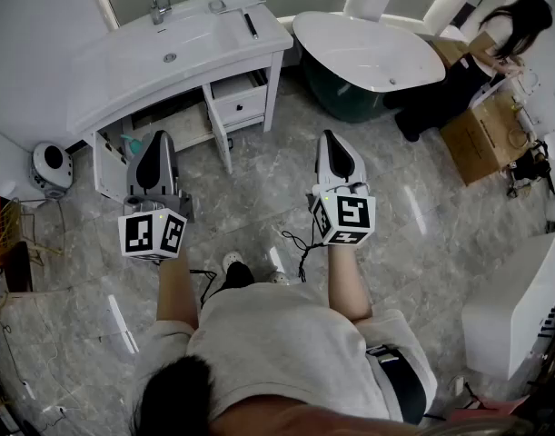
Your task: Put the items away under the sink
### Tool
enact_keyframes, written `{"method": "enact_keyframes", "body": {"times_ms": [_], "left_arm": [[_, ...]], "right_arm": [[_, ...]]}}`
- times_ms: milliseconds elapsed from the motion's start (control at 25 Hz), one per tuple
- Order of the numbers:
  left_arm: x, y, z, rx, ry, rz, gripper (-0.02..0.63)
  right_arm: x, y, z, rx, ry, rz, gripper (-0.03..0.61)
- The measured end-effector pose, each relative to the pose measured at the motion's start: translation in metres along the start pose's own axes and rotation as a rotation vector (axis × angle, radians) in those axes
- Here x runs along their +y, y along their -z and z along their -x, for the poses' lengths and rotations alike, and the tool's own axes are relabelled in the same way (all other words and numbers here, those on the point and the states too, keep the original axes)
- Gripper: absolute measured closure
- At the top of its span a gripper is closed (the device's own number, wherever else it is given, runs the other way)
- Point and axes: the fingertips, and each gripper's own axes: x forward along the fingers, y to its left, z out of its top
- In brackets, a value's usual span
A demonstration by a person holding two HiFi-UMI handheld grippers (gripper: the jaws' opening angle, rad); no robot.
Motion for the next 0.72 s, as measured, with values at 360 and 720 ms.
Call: {"method": "enact_keyframes", "body": {"times_ms": [360, 720], "left_arm": [[0.018, -0.005, -0.007, -0.001, 0.020, -0.002, 0.606], [0.058, -0.009, -0.026, -0.026, 0.044, 0.000, 0.607]], "right_arm": [[0.018, -0.004, -0.017, -0.008, 0.002, 0.005, 0.566], [0.039, -0.007, -0.052, -0.049, 0.026, -0.016, 0.566]]}}
